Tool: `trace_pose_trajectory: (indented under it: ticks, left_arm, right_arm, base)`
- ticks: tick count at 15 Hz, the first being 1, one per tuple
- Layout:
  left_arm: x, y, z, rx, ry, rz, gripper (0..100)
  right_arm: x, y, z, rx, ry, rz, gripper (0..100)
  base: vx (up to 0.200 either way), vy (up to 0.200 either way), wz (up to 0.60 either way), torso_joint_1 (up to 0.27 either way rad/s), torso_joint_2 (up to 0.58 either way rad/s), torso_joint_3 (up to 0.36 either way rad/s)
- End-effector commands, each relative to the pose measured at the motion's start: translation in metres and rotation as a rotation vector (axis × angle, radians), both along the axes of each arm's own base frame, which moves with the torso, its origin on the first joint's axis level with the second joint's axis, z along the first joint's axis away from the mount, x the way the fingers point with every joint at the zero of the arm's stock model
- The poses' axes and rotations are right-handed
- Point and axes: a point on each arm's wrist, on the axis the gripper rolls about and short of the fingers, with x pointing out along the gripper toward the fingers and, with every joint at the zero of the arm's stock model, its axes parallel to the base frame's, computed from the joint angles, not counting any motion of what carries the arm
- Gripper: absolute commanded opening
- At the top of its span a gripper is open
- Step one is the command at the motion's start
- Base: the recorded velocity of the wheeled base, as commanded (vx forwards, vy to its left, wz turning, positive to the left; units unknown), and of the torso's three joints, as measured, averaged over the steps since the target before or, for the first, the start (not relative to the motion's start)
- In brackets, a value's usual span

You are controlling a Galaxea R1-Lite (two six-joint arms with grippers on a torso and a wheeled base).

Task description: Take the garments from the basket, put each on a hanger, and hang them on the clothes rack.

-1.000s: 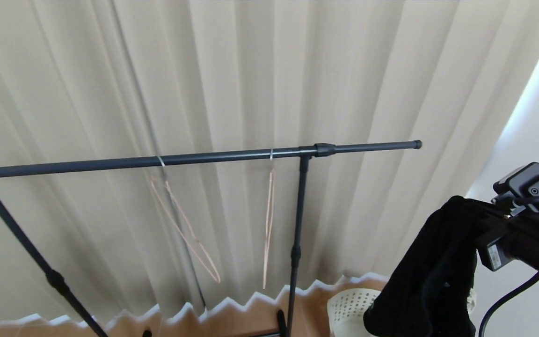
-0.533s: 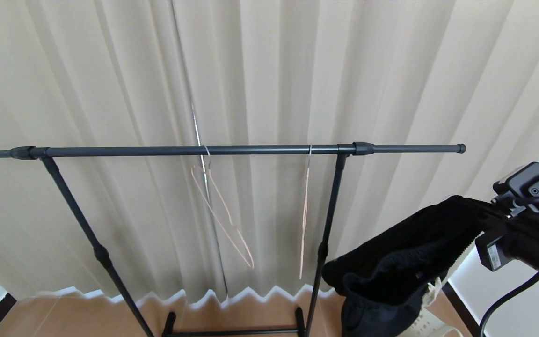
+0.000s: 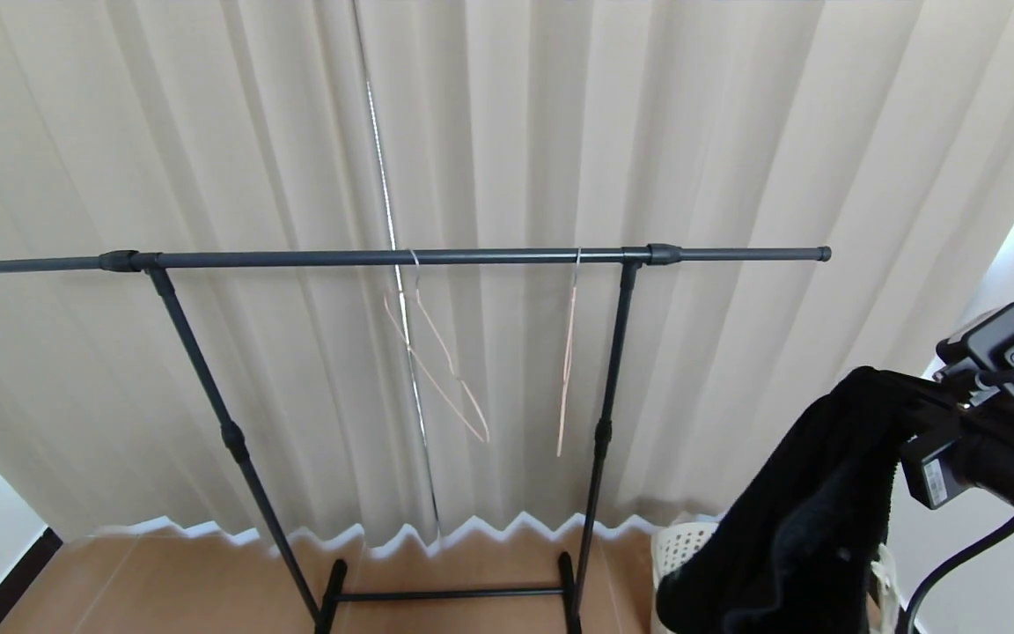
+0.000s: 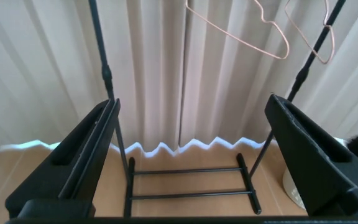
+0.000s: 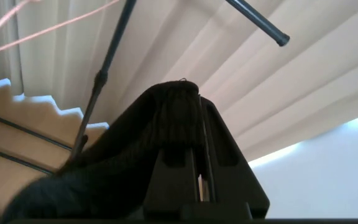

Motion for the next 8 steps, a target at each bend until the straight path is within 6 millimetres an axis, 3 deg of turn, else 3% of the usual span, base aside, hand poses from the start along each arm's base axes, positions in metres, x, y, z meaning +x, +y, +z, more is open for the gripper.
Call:
trace_pose_trajectory:
  ticks: [1, 8]
  left_arm:
    - [0.0000, 0.0000, -0.0001, -0.001, 0.001, 0.002, 100]
    - [0.0003, 0.0000, -0.0005, 0.004, 0.004, 0.002, 100]
  right_arm:
    - [0.0000, 0.0001, -0.0006, -0.001, 0.003, 0.001, 0]
    - [-0.0020, 0.0004, 0.0000, 0.000, -0.005, -0.001, 0]
  base:
    - [0.000, 0.200, 0.00, 0.007, 0.00, 0.002]
    - [0.000, 0.000, 0.00, 0.000, 0.00, 0.000]
